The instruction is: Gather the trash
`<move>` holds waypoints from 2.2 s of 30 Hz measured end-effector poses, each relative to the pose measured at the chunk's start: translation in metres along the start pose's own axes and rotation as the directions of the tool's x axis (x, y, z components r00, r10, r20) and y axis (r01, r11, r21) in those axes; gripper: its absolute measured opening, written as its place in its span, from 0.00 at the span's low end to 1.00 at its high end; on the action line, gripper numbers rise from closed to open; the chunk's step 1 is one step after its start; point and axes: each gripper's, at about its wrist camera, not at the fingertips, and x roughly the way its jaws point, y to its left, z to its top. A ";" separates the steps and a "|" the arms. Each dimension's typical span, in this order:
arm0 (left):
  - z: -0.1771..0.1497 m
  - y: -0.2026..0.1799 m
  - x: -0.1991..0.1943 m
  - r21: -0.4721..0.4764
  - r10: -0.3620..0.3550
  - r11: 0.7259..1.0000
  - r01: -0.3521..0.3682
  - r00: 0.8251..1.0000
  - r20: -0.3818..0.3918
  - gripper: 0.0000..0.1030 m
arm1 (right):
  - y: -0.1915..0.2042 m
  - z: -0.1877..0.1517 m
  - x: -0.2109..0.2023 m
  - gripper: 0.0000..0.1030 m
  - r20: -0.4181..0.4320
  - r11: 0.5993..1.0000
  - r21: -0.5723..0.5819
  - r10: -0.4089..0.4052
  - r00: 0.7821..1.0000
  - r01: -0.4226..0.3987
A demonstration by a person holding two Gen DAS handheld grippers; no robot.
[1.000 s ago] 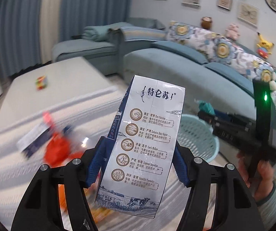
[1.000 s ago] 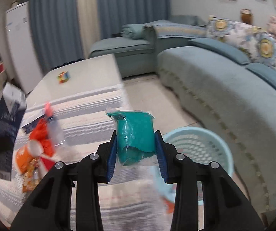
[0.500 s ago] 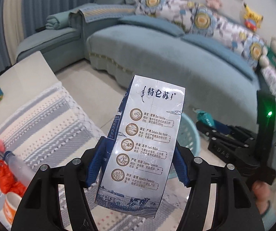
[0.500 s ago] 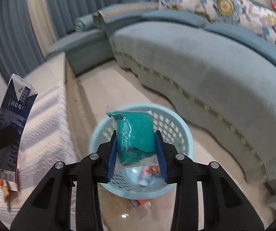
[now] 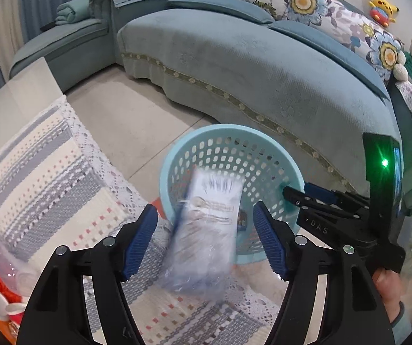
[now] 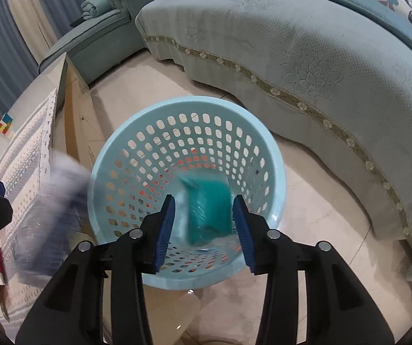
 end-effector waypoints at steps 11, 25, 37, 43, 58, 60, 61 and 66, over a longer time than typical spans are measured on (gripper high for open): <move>-0.001 0.006 -0.021 -0.012 -0.022 1.000 0.022 0.999 0.038 0.69 | 0.014 -0.009 -0.014 0.48 0.025 0.999 -0.034 0.010 1.000 -0.009; -0.031 0.061 -0.146 -0.103 0.019 0.995 0.007 0.968 0.251 0.72 | 0.111 -0.017 -0.103 0.48 0.183 0.965 -0.225 0.176 0.967 -0.133; -0.123 0.168 -0.234 -0.324 0.190 0.943 -0.075 0.922 0.337 0.72 | 0.233 -0.074 -0.137 0.48 0.137 0.838 -0.481 0.361 0.922 -0.257; -0.164 0.219 -0.242 -0.423 0.291 0.893 -0.153 0.913 0.284 0.72 | 0.288 -0.111 -0.133 0.48 0.072 0.766 -0.577 0.393 0.917 -0.283; -0.227 0.274 -0.190 -0.570 0.242 0.814 -0.112 0.958 0.157 0.68 | 0.341 -0.161 -0.091 0.48 -0.110 0.691 -0.631 0.371 0.922 -0.353; -0.230 0.281 -0.184 -0.597 0.214 0.799 -0.078 0.964 0.160 0.64 | 0.345 -0.163 -0.088 0.43 -0.127 0.687 -0.634 0.362 0.924 -0.356; -0.231 0.284 -0.181 -0.613 0.194 0.788 -0.056 0.967 0.162 0.63 | 0.347 -0.163 -0.086 0.40 -0.136 0.684 -0.635 0.358 0.924 -0.359; -0.236 0.293 -0.170 -0.653 0.123 0.756 0.028 0.975 0.185 0.49 | 0.352 -0.172 -0.077 0.13 -0.187 0.662 -0.653 0.330 0.925 -0.368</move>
